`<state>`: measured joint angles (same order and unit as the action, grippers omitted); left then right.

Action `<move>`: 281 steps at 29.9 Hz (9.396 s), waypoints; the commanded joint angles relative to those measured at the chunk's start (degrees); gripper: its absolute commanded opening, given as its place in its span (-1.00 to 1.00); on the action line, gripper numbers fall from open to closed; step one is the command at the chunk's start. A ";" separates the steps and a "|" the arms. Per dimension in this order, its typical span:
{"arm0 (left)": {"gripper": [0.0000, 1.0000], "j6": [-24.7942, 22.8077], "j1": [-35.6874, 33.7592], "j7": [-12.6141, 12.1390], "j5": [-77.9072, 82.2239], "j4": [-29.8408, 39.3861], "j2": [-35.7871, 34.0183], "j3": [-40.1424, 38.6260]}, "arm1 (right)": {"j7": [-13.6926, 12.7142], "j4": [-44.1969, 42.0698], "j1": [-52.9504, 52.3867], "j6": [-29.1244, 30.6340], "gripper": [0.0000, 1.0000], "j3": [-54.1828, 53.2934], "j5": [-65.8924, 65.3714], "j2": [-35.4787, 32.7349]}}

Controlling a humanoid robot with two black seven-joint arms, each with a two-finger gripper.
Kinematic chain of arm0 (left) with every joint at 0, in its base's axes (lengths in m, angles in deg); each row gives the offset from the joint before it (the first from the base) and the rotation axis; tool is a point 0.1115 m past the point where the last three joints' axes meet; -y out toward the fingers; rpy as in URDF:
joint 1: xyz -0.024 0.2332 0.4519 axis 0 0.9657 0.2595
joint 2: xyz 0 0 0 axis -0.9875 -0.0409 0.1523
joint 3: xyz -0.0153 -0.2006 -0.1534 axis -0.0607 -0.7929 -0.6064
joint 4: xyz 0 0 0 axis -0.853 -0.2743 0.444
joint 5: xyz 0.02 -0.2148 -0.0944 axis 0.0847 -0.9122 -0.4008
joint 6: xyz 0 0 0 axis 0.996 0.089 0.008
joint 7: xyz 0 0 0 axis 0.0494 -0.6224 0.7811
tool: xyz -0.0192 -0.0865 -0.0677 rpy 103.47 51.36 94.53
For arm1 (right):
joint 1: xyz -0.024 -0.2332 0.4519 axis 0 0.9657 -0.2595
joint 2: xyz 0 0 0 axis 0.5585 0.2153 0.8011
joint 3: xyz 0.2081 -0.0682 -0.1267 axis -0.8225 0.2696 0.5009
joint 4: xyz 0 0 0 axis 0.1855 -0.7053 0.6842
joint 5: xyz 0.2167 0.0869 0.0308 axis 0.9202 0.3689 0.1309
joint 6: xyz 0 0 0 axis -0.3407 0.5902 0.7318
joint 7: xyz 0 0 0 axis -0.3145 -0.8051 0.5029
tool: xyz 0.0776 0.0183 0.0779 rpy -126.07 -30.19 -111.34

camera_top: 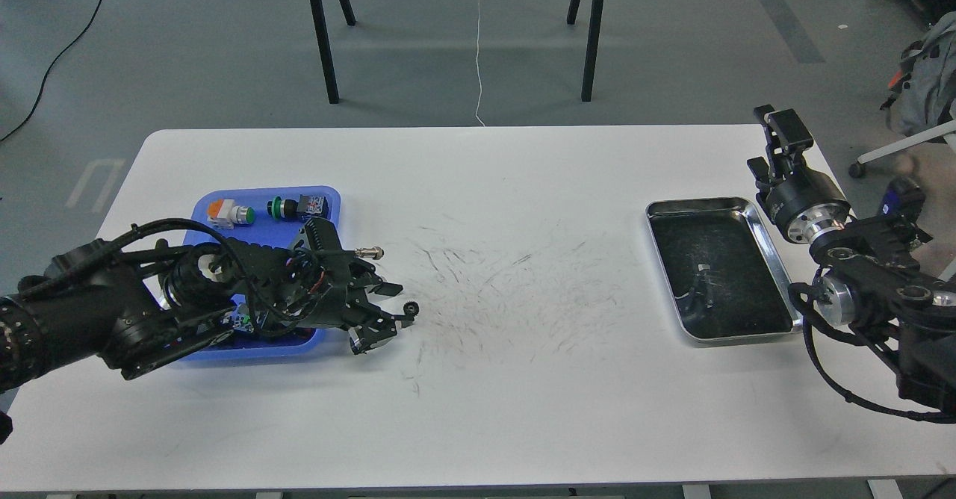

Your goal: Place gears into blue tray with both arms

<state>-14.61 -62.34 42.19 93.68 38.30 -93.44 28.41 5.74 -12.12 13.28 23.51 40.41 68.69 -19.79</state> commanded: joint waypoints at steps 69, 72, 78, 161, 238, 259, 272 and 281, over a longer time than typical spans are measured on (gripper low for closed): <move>-0.42 2.42 0.36 0.02 -3.20 0.61 0.31 0.29 | 0.17 -0.72 0.32 0.13 0.92 0.53 -0.21 1.00; -0.48 2.50 0.36 0.02 -3.11 0.61 0.40 0.38 | 0.17 -0.72 0.32 0.04 0.92 0.53 -0.64 1.00; -0.63 2.59 0.53 0.02 -2.23 0.61 0.84 0.38 | 0.17 -0.72 0.41 -0.05 0.92 0.53 -0.65 1.00; -0.39 6.37 2.20 0.02 -17.44 -13.19 -12.96 -0.06 | 0.17 -0.64 0.06 -0.22 0.92 0.62 -1.88 2.15; 1.00 -16.74 -6.59 0.02 -94.85 -18.37 -7.60 -15.79 | 0.26 7.19 -1.17 -0.58 0.98 -7.56 -0.82 4.25; 1.00 -28.40 -6.41 0.02 -102.95 -21.97 -4.35 -18.25 | -2.37 9.38 1.37 7.06 0.98 -8.52 7.52 1.53; 1.00 -28.40 -5.62 0.02 -107.34 -25.84 -1.53 -19.57 | -4.93 9.12 0.76 9.36 0.98 -9.40 16.49 1.00; 1.00 -28.40 -2.90 0.02 -114.37 -28.83 1.36 -20.62 | -4.93 9.12 0.50 8.83 0.98 -10.02 16.49 1.18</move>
<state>-43.01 -66.34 42.20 -17.99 10.93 -92.77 8.46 0.78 -2.91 13.80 32.86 30.47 85.16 -18.79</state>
